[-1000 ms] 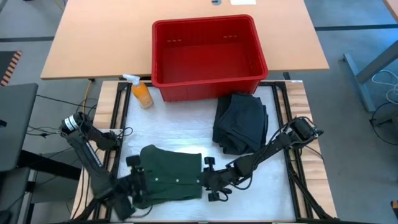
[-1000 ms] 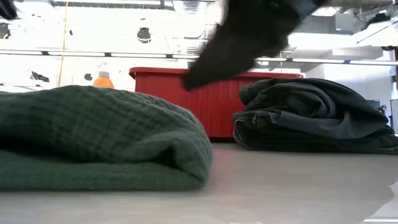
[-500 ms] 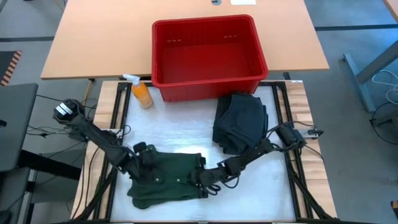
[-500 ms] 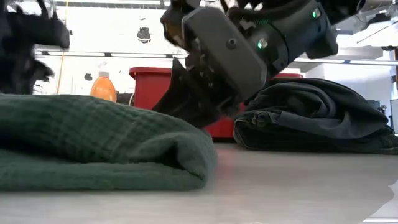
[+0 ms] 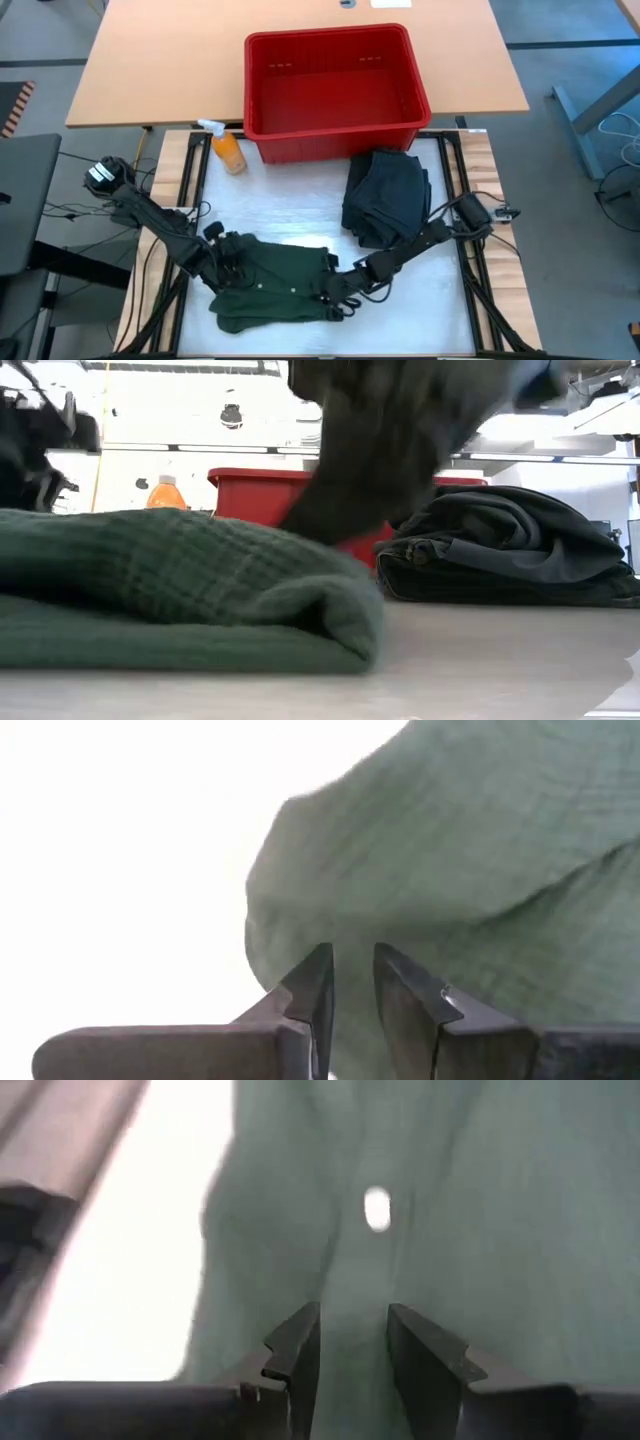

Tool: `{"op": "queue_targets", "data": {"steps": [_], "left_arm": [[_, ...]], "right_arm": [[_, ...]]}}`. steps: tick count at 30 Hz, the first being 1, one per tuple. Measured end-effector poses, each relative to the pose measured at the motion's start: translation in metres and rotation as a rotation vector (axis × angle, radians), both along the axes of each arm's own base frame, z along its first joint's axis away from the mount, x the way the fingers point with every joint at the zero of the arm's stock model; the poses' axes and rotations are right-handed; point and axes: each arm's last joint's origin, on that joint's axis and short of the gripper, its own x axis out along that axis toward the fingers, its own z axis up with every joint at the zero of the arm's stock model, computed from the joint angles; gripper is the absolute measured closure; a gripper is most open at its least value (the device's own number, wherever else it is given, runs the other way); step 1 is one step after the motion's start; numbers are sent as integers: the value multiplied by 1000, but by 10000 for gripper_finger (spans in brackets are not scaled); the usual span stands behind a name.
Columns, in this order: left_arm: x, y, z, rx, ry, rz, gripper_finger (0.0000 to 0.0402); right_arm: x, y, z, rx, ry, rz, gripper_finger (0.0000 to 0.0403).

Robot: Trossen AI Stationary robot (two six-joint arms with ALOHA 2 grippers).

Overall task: Fold Laundry from Bin
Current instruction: Fold the green button down shirt

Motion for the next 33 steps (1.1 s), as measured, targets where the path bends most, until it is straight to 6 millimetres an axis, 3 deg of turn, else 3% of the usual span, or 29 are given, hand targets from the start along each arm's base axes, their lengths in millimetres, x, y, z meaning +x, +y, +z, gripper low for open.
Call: {"op": "queue_targets", "data": {"steps": [5, 10, 14, 19, 27, 33], "left_arm": [[12, -7, 36, 112, -87, -25, 338], [25, -27, 57, 121, -286, -109, 338], [34, -46, 52, 97, -437, -216, 338], [51, -61, 40, 113, -514, -348, 328], [69, -64, 19, 67, -465, -386, 283], [74, -66, 11, 63, -463, -379, 261]], "right_arm": [[-13, 6, 43, 90, -64, -52, 258], [-37, 16, 44, 191, 30, -378, 258], [-56, 30, 30, 318, 77, -593, 255], [-69, 28, 6, 475, 49, -701, 224], [-78, 15, -20, 693, -48, -741, 116], [-81, 10, -24, 723, -85, -807, 82]]}}
